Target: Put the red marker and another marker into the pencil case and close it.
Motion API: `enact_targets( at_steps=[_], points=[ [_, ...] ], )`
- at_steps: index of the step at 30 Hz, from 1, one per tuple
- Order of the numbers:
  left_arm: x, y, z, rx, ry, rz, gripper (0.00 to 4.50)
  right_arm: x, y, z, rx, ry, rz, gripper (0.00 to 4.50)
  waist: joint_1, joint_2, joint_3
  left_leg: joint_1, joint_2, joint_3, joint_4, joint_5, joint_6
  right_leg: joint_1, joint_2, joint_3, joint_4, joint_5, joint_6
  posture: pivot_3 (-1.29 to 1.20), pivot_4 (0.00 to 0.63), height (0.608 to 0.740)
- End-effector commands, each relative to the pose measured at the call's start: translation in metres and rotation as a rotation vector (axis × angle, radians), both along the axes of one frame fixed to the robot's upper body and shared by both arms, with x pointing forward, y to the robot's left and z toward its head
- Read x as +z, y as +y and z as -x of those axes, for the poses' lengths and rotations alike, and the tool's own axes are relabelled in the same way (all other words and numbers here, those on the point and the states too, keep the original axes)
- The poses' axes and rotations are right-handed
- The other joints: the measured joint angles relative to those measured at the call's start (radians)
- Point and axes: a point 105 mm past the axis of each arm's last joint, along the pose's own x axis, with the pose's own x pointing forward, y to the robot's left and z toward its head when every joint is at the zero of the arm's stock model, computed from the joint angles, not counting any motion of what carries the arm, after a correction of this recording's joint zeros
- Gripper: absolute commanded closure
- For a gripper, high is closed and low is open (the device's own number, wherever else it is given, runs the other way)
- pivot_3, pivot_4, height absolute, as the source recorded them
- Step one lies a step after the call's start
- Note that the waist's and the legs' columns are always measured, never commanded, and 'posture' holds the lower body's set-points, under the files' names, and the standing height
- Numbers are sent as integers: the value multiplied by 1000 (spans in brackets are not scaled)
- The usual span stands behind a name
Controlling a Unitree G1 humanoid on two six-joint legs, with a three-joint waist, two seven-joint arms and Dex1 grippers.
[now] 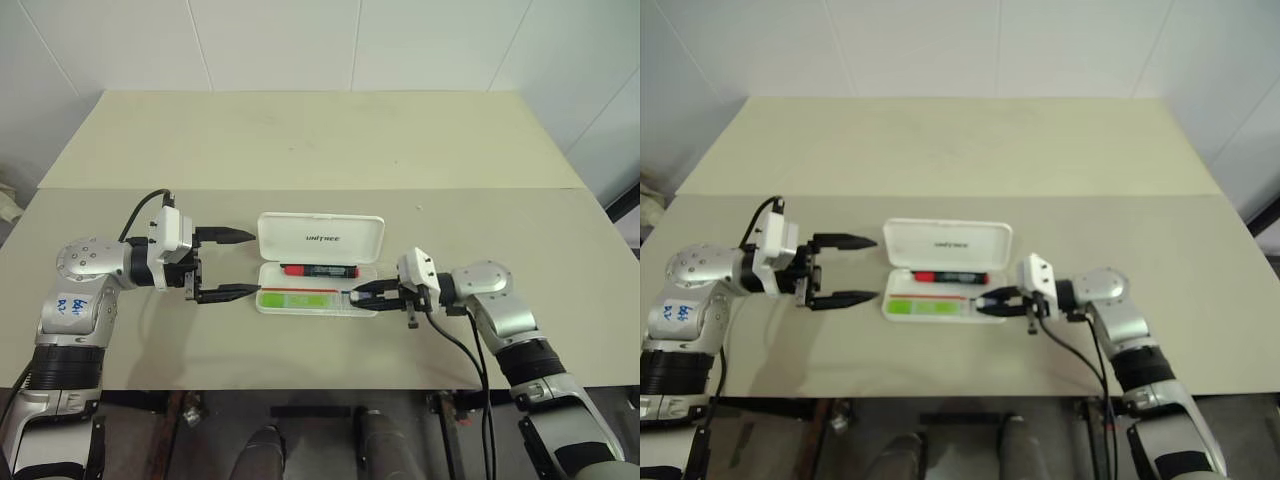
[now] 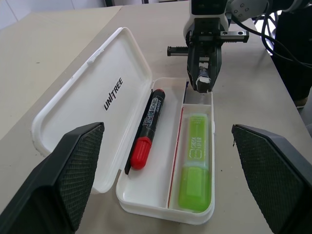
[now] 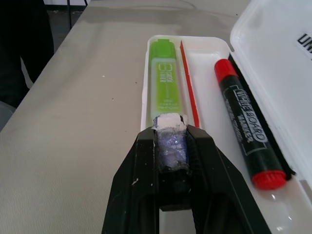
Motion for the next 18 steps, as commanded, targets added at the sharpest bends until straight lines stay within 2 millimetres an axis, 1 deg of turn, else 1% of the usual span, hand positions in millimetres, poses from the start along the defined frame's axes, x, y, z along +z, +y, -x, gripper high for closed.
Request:
enact_targets(
  at_steps=[1, 2, 4, 6, 9, 11, 17, 18],
  points=[
    [12, 0, 2, -6, -49, -2, 0, 9, -1, -3, -5, -30, -11, 3353, 0, 0, 0, 0, 0, 0, 0, 0, 0, 0, 0, 0, 0, 0, 0, 0, 150, 740],
    [12, 0, 2, -7, -50, -2, 0, 10, -1, -3, -2, -25, -12, 3111, 0, 0, 0, 0, 0, 0, 0, 0, 0, 0, 0, 0, 0, 0, 0, 0, 150, 740],
    [13, -1, 1, -8, -52, -2, 0, 11, -1, -3, 1, -33, -12, 2491, 0, 0, 0, 0, 0, 0, 0, 0, 0, 0, 0, 0, 0, 0, 0, 0, 150, 740],
    [13, -1, 1, -9, -53, -1, 0, 13, 0, -4, -2, -46, -13, 1736, -1, 0, 0, 0, 0, 0, 0, 0, 0, 0, 0, 0, 0, 0, 0, 0, 150, 740],
    [13, -2, 0, -11, -54, 1, 0, 22, -1, -4, 1, -76, -21, 635, 0, 0, 0, 0, 0, 0, 0, 0, 0, 0, 0, 0, 0, 0, 0, 0, 150, 740],
    [13, -2, 0, -11, -53, 1, 0, 27, -3, -4, -1, -96, -26, 28, -1, 0, 0, 0, 0, 0, 0, 0, 0, 0, 0, 0, 0, 0, 0, 0, 150, 740],
    [13, -2, -1, -6, -49, 9, 0, 41, -14, -4, -34, -133, -52, 28, 0, 0, 0, 0, 0, 0, 0, 0, 0, 0, 0, 0, 0, 0, 0, 0, 150, 740],
    [13, -1, -2, 1, -48, 13, 0, 49, -18, -3, -43, -139, -80, 28, 0, 0, 0, 0, 0, 0, 0, 0, 0, 0, 0, 0, 0, 0, 0, 0, 150, 740]
  ],
)
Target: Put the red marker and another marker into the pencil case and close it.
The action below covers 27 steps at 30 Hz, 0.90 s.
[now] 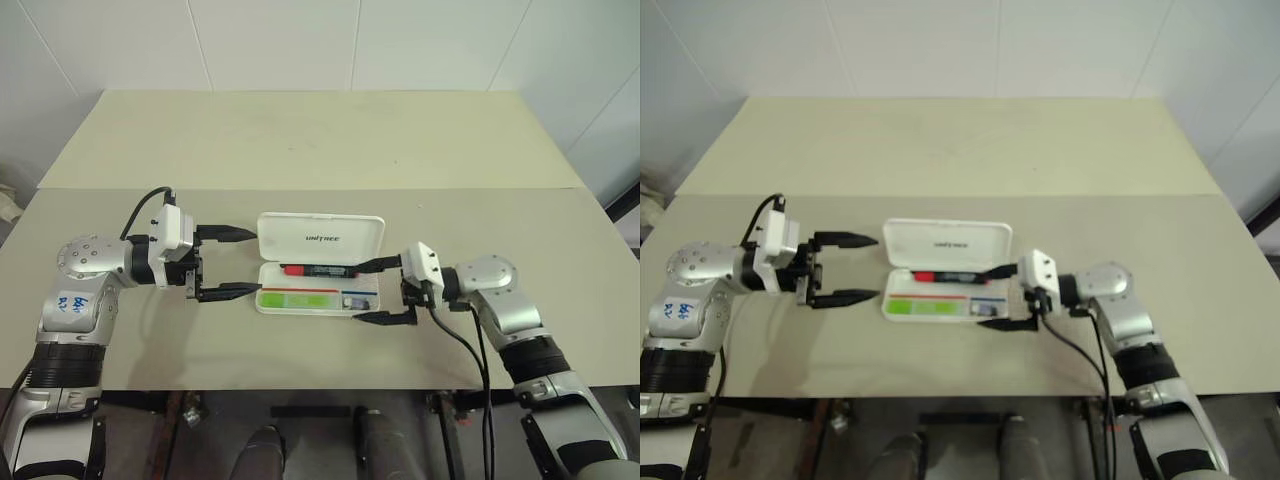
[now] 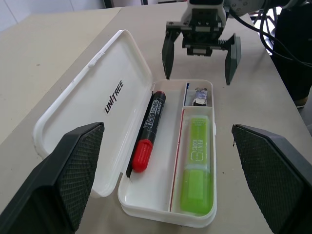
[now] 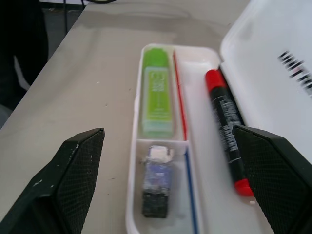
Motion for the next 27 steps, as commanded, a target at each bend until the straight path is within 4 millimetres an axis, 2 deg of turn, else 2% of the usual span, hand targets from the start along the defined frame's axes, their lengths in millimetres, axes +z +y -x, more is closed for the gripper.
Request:
enact_targets(
  at_steps=[1, 3, 9, 12, 15, 19, 27],
  points=[
    [11, 3, -1, 13, -39, 18, 0, 38, -10, 1, -32, -71, -118, 28, 0, 0, 0, 0, 0, 0, 0, 0, 0, 0, 0, 0, 0, 0, 0, 0, 150, 740],
    [9, 9, -4, 39, -32, 33, 0, 49, -15, 2, -62, -63, -180, 28, 0, 0, 0, 0, 0, 0, 0, 0, 0, 0, 0, 0, 0, 0, 0, 0, 150, 740],
    [3, 26, -6, 89, -6, 46, 0, 56, -20, 17, -59, -66, -208, 28, 2, 0, 0, 0, 0, 0, 0, 0, 0, 0, 0, 0, 0, 0, 0, 0, 150, 740],
    [-1, 41, -9, 131, 5, 29, 0, 72, -24, 20, -81, -82, -260, 28, -1, 0, 0, 0, 0, 0, 0, 0, 0, -1, 0, 0, 0, 0, 0, 0, 150, 740],
    [1, 47, -11, 152, 1, 47, 0, 79, -32, 23, -106, -82, -273, 28, 4, 0, 0, 0, 0, 0, 0, 0, 0, -1, 0, 0, 1, 0, 0, 0, 150, 740],
    [0, 49, -10, 147, 15, 60, 879, 73, -35, 30, -105, -68, -236, 0, 13, 0, 0, 0, 0, 0, 0, 0, 0, -1, 0, 0, 0, 0, 0, 0, 150, 740],
    [2, 45, -12, 144, 19, 100, 3725, 61, -34, 27, -107, -97, -164, 0, 21, 0, 0, 0, 0, 1, 0, 0, 0, -1, 0, 0, 0, 0, 0, 0, 150, 740]
  ],
)
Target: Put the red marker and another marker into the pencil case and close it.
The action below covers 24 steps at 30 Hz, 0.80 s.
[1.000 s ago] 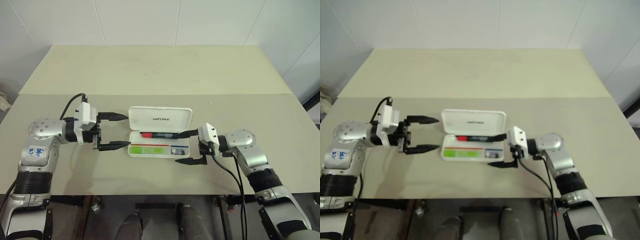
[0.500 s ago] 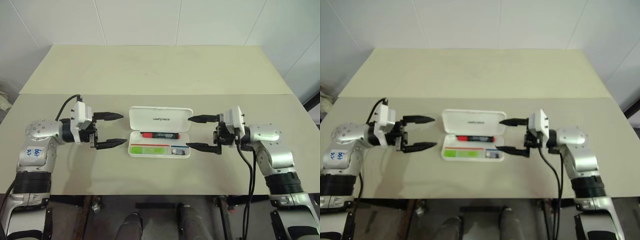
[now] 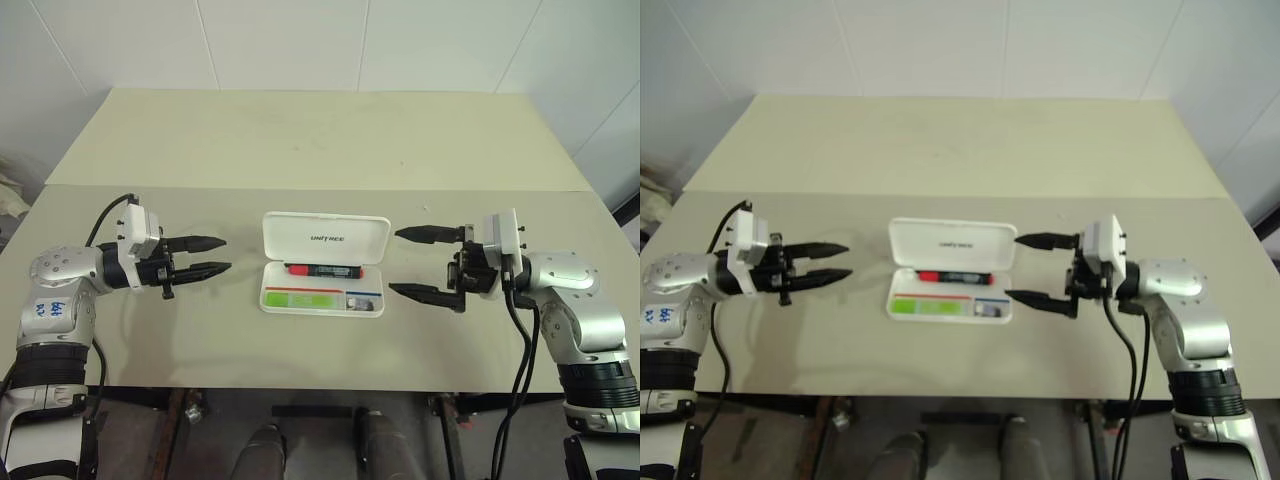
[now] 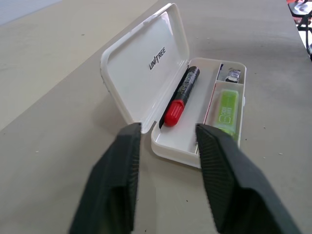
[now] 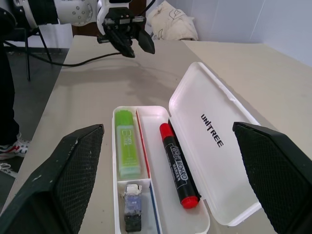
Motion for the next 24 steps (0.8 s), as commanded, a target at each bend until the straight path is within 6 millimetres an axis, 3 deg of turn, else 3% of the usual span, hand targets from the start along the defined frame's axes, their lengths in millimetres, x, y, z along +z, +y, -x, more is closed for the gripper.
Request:
enact_targets(
  at_steps=[1, 3, 7, 10, 16, 24],
  points=[
    [17, 0, -4, 18, -72, 56, 4039, 5, 1, 1, 7, -49, 26, 0, 1, 0, 0, 0, 0, 0, 0, 0, 0, 0, 0, 0, 0, 0, 0, 0, 150, 740],
    [24, -3, -10, 44, -91, 120, 4436, 4, 1, 0, 5, -51, 29, 0, 3, 0, 0, 0, 0, 0, 0, 0, 0, 0, 0, 0, 0, 0, 0, 0, 150, 740],
    [31, -11, -22, 85, -99, 199, 4436, 0, 1, -2, -1, -55, 41, 0, 4, 0, 0, 0, 0, 0, 0, 0, 0, 0, 0, 0, 0, 0, 0, 0, 150, 740],
    [33, -13, -43, 192, -99, 250, 4436, -1, 1, -3, -8, -59, 43, 0, 5, 0, 0, 0, 0, 0, 0, 0, 0, 0, 0, 0, 0, 0, 0, 0, 150, 740],
    [35, -24, -63, 239, -90, 253, 4436, -3, 1, -4, -11, -62, 47, 0, 2, 0, 0, 0, 0, 0, 1, 0, 0, 0, 0, 0, 0, 1, 1, 0, 150, 740],
    [14, -52, -85, 214, -16, 163, 4436, -6, 5, -2, -16, -62, 38, 0, 4, 0, 0, -1, -1, 0, 2, 0, 0, 0, 0, 0, 0, 1, 2, 0, 150, 740]
  ],
)
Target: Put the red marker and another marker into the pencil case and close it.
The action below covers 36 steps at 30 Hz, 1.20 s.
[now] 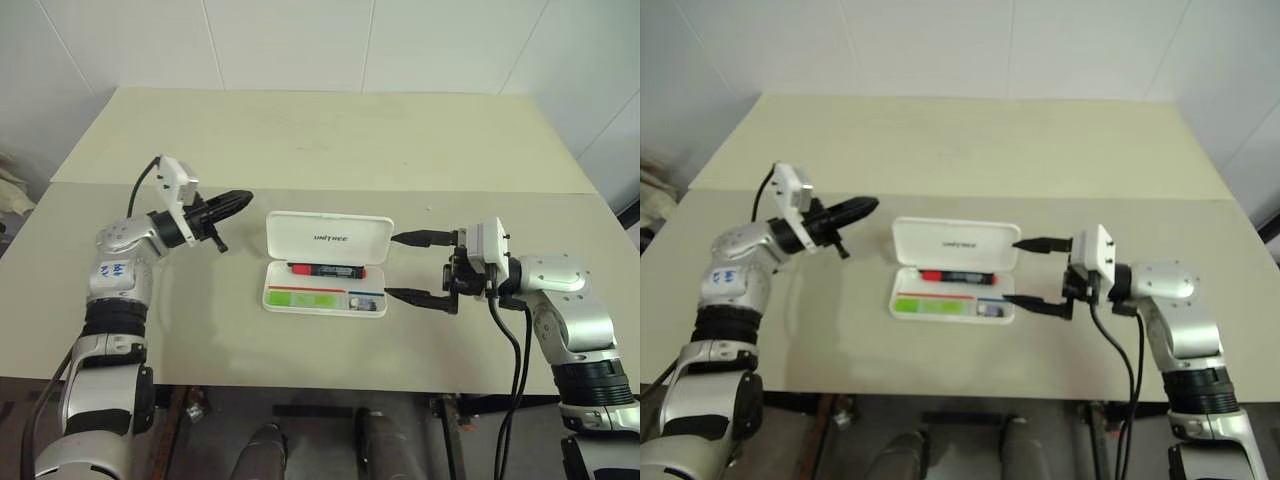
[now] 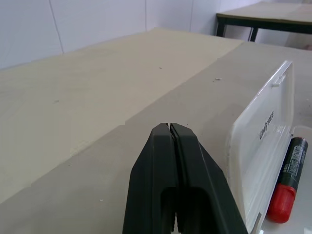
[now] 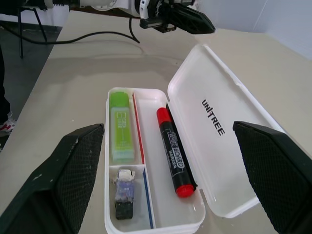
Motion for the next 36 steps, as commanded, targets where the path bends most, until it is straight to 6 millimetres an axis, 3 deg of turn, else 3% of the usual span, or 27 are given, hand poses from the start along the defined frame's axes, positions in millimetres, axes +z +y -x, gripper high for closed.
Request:
enact_targets(
  at_steps=[1, 22, 36],
  points=[
    [3, -8, -3, -31, -17, -34, 4436, 6, 4, 4, 11, -42, -8, 0, 0, 0, 0, 0, 0, 0, 0, 0, 0, 0, 0, 0, 0, 0, 0, 0, 150, 740],
    [14, -18, 19, -221, -152, -63, 4436, 3, 10, 5, -5, -31, -34, 0, -1, 0, 0, 0, 0, 0, 0, 0, 0, 0, 0, 0, 0, 0, 0, 0, 150, 740],
    [-25, -29, 62, -489, -112, -319, 4436, 1, 4, 9, -31, 6, -36, 0, 0, 0, 0, 0, 0, 0, 0, 0, 0, 0, 0, 0, 1, 0, 0, 0, 150, 740]
  ],
)
